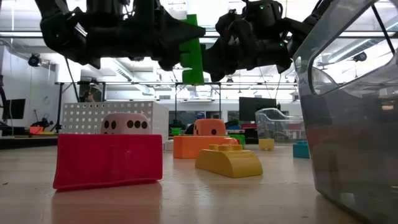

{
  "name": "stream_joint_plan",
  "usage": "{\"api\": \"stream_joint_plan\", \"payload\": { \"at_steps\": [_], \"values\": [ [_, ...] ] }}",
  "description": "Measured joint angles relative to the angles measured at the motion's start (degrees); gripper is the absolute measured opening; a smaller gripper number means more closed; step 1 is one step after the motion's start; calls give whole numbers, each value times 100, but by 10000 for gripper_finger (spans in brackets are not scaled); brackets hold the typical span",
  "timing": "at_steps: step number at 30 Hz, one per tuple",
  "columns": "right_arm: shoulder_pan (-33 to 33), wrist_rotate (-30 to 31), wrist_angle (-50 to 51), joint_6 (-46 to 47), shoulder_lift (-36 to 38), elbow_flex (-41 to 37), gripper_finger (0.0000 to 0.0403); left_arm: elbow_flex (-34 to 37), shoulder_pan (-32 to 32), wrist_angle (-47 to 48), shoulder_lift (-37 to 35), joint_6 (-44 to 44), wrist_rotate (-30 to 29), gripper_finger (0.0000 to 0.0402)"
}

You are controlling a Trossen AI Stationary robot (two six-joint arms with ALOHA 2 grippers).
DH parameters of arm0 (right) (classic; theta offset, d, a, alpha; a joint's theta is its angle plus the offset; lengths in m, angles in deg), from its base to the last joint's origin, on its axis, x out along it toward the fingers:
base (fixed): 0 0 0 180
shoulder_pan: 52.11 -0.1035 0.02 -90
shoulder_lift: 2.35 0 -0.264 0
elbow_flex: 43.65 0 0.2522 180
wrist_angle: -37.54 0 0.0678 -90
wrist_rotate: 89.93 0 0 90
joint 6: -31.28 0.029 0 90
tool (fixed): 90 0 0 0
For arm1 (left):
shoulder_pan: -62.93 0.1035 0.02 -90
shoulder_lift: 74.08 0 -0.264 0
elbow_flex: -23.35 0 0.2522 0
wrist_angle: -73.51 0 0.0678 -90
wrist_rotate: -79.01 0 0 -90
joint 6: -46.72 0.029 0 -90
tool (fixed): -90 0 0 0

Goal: Pick & Place Toys
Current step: Put the right large green game piece into the white bin

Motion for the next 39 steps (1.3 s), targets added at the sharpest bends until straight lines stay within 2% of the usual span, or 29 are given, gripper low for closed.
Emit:
{"api": "stream_joint_plan", "payload": {
  "at_steps": [5,12,30,34,39],
  "values": [
    [-10,-17,54,-13,0,-12,18,58,-5,4,-151,122,69,240],
    [-18,-46,45,-30,0,-34,18,80,-31,-9,-257,199,89,133],
    [-27,-11,42,108,0,-51,22,94,-55,6,-229,190,182,133],
    [-27,-10,92,167,0,-51,70,94,-59,46,-231,192,253,133],
    [-27,55,137,168,0,-52,175,98,-61,91,-231,191,373,133]
  ]
}}
